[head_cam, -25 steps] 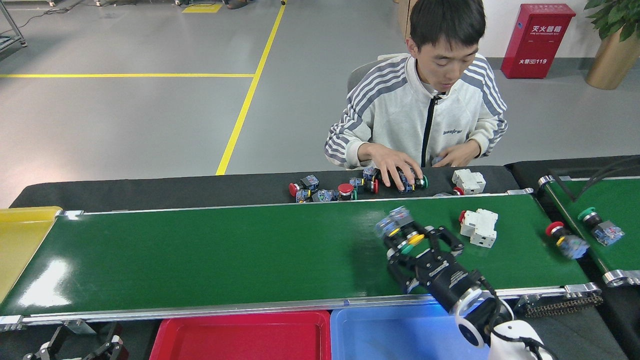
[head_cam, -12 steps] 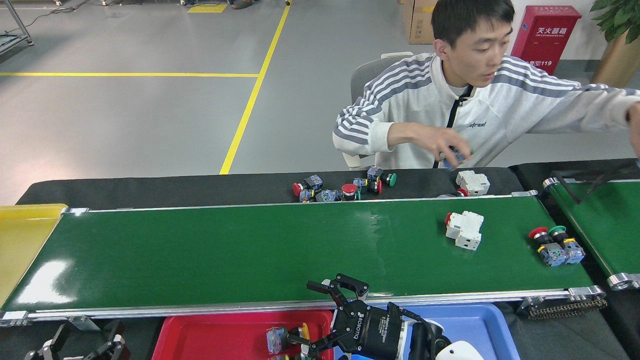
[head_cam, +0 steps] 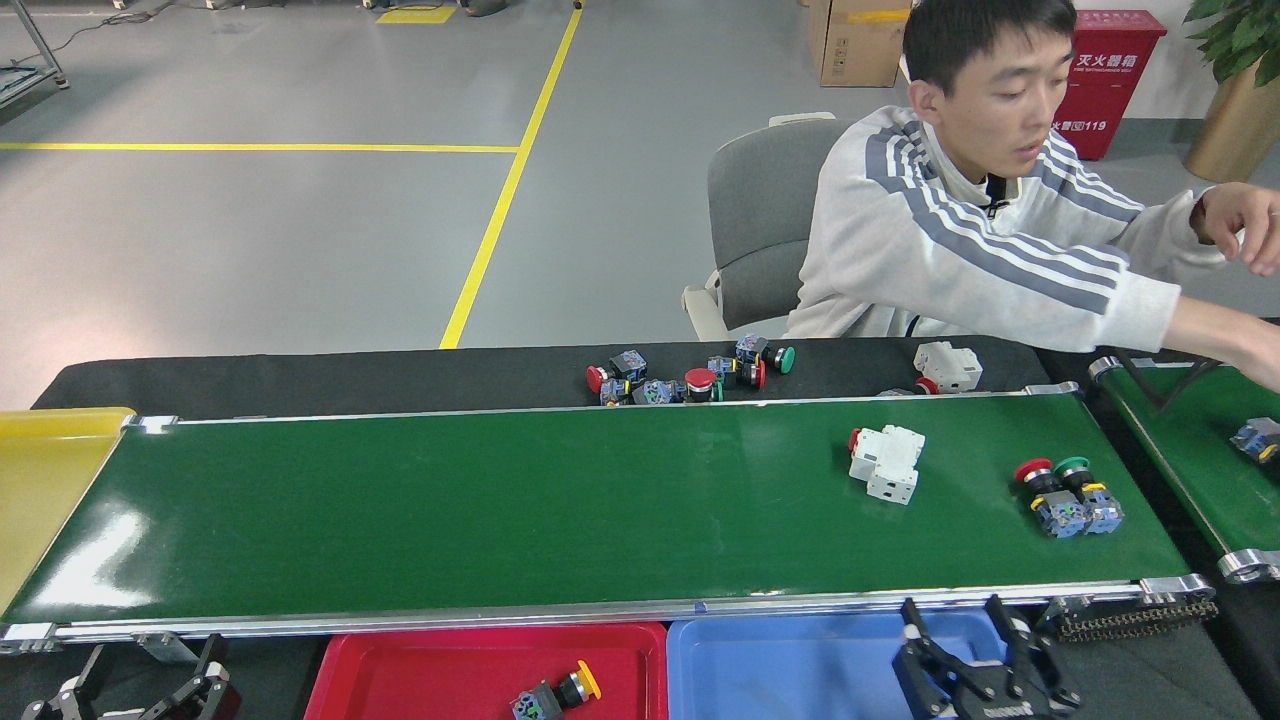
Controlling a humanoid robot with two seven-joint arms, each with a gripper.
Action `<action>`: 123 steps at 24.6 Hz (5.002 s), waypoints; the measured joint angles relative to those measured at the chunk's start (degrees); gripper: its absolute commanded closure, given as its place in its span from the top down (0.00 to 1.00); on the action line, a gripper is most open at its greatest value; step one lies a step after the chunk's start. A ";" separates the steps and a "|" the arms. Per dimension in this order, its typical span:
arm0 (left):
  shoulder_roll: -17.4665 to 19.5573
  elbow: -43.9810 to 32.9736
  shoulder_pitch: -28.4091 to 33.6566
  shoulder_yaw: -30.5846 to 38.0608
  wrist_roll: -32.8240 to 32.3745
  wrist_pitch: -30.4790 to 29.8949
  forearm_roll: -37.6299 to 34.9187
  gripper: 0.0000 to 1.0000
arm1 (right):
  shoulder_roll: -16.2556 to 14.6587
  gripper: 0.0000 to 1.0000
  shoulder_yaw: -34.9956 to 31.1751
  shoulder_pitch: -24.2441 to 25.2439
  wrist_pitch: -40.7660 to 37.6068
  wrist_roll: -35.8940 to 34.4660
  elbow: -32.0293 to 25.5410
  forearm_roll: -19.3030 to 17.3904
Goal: Pick switch part from conveyor to tray
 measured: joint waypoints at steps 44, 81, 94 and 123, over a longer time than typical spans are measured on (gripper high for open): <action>0.00 0.23 -2.35 -0.12 0.05 -1.65 0.01 1.00 | 3.97 0.15 28.16 -35.10 12.37 -0.32 26.90 2.79; -1.01 -0.11 -1.78 -0.62 0.54 -2.10 -0.16 1.00 | 4.73 0.97 15.94 -12.12 -0.07 9.26 1.72 5.64; -0.99 -0.11 -1.73 -0.62 0.56 -2.19 -0.16 1.00 | 4.40 0.98 25.23 -20.30 6.57 10.74 11.52 6.21; -0.96 -0.11 -1.46 -0.62 0.58 -2.24 -0.16 1.00 | 2.08 1.00 47.18 -20.97 -8.11 10.76 4.67 5.87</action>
